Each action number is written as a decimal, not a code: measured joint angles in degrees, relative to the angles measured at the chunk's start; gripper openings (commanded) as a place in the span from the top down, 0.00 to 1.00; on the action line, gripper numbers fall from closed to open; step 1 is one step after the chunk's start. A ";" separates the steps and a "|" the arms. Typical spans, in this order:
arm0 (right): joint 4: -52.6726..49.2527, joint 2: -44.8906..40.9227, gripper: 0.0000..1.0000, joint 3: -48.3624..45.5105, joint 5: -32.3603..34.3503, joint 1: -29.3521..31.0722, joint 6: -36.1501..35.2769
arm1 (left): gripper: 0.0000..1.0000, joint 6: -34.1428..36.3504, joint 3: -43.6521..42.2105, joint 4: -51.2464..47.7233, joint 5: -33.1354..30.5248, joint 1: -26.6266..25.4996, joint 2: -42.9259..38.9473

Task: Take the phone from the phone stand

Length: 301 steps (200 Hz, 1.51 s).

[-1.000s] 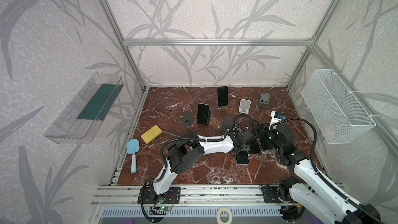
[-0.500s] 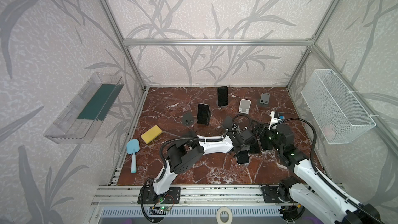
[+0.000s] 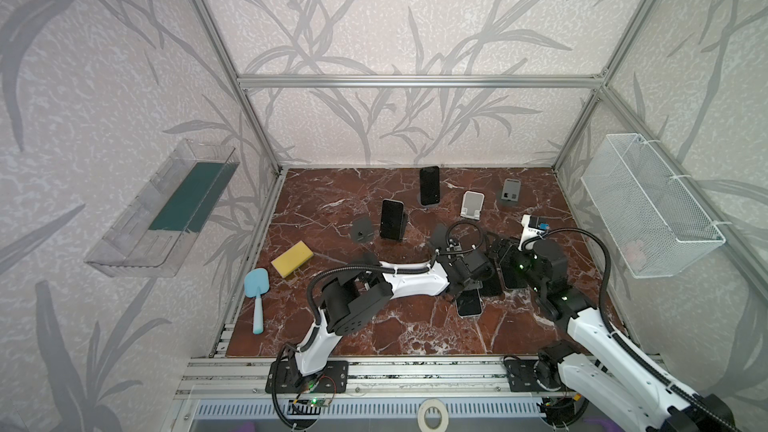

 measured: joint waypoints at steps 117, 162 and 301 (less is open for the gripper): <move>0.04 -3.52 0.08 0.00 2.71 -0.37 0.07 | 0.26 1.60 10.73 -15.19 0.72 0.07 5.03; -0.13 -4.09 0.07 0.00 3.96 -0.50 0.20 | 0.24 1.20 13.03 -19.02 1.14 0.22 6.12; -1.38 -7.06 0.04 0.00 4.52 -0.33 0.20 | 0.15 5.11 13.07 -19.71 3.69 0.33 5.40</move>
